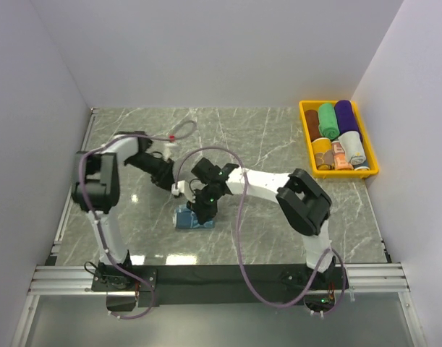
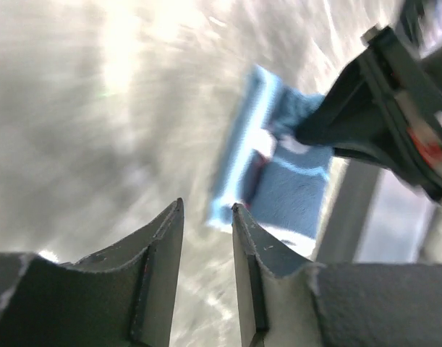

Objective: Roll the towels
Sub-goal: Roll the towel

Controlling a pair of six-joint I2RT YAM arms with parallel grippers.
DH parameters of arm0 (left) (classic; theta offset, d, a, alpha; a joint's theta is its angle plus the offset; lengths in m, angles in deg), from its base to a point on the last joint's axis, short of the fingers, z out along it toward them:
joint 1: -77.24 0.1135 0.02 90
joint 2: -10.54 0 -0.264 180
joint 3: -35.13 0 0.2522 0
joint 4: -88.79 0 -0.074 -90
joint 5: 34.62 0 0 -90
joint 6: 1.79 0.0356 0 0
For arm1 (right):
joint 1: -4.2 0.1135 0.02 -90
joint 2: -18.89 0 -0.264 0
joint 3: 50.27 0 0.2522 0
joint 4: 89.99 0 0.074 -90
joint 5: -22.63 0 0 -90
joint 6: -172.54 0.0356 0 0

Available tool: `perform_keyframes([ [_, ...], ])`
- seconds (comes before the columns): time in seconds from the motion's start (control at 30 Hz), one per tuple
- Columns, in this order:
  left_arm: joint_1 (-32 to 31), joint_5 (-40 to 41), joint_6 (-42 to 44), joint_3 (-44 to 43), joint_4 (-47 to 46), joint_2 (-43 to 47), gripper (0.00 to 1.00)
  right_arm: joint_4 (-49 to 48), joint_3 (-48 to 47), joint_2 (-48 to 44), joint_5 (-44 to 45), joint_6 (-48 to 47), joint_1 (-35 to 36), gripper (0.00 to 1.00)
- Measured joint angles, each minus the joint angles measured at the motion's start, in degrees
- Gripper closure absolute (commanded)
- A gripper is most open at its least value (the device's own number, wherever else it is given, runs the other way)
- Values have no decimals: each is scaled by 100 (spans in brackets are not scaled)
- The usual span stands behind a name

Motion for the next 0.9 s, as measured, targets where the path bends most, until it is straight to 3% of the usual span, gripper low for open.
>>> perform_keyframes([
  [0.2,817,-59,-492,890,-960,1298,59,1075,-1073,1056,-1676,343,-629,100],
  [0.43,643,374,-428,2378,-1515,3298,52,2371,-1867,2177,-3239,446,-1029,100],
  [0.7,-1471,1558,-162,3823,-2350,5012,43,3534,-2341,3025,-4076,662,-1150,100],
  [0.9,-2708,2275,-144,4138,-3018,5108,42,3668,-2374,3106,-4100,815,-1172,100],
])
